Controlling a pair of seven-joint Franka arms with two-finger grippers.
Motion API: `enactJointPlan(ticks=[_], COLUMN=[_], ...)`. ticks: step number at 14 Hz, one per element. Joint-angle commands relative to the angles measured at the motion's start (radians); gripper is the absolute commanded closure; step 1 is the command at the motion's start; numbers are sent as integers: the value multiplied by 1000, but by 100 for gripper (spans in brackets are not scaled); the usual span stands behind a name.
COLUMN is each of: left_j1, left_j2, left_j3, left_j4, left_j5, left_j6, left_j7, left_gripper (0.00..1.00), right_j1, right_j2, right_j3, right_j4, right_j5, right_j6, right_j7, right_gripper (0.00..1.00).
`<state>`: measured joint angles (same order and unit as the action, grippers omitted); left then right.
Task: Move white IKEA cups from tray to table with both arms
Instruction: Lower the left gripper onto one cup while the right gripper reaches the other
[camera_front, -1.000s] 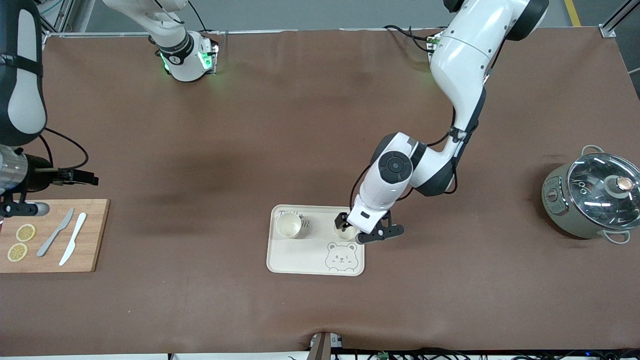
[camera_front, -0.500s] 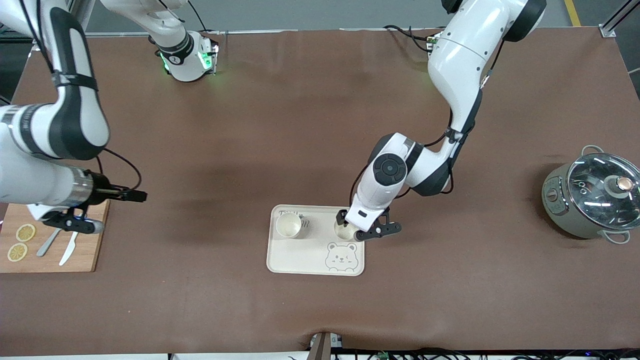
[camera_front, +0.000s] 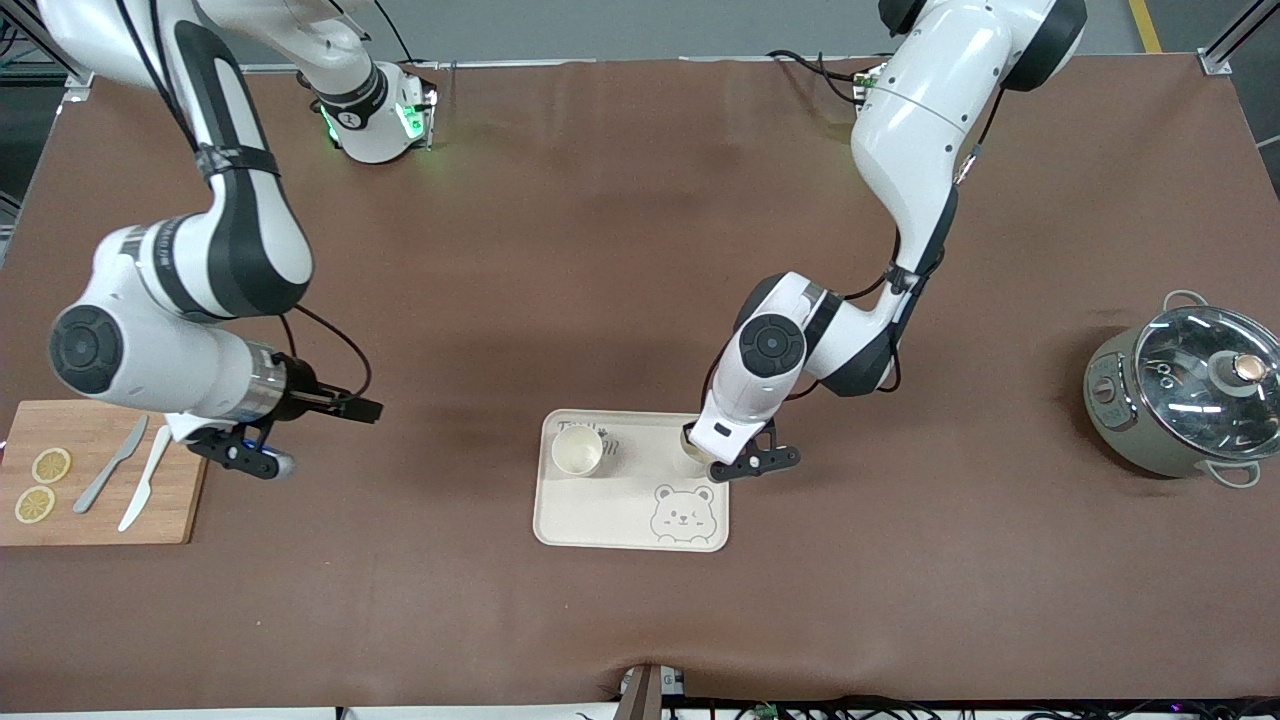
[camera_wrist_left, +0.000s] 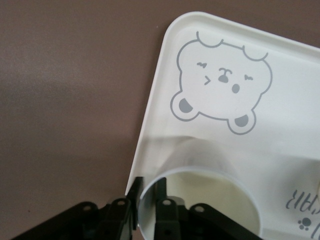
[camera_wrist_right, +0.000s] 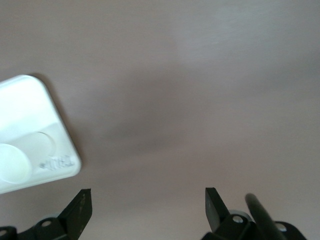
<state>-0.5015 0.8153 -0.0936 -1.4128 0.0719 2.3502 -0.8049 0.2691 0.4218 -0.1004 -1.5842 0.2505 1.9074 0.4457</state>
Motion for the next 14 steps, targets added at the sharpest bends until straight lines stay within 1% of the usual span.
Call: enactJointPlan(ticks=[1, 3, 4, 6, 8, 9, 11, 12, 14], left_j1=[-3, 8, 11, 43, 67, 77, 107, 118, 173], left_j2=[-15, -44, -62, -116, -163, -191, -228, -248, -278], left_j3=[12, 14, 15, 17, 15, 17, 15, 17, 14], left_j4=[14, 17, 18, 18, 17, 18, 17, 15, 8], left_j5=[66, 69, 72, 72, 74, 74, 72, 72, 71], left_j6=[-15, -41, -69, -107, -158, -181, -244, -287, -368], left_j7=[7, 9, 22, 36, 38, 41, 97, 134, 222], left_gripper=[100, 100, 100, 100, 100, 100, 100, 100, 100], right_j1=[73, 116, 134, 172, 211, 223, 265, 268, 275], right_j2=[61, 100, 118, 173, 216, 227, 268, 287, 305], right_j3=[-9, -9, -9, -7, -7, -7, -8, -7, -7], right_j4=[26, 29, 39, 96, 137, 141, 141, 141, 141], right_j5=[42, 46, 46, 43, 41, 41, 39, 41, 46], right_j6=[93, 154, 172, 179, 191, 221, 313, 347, 367], right_j7=[115, 180, 223, 301, 344, 358, 376, 378, 380], right_gripper=[0, 0, 4, 7, 12, 14, 28, 34, 43])
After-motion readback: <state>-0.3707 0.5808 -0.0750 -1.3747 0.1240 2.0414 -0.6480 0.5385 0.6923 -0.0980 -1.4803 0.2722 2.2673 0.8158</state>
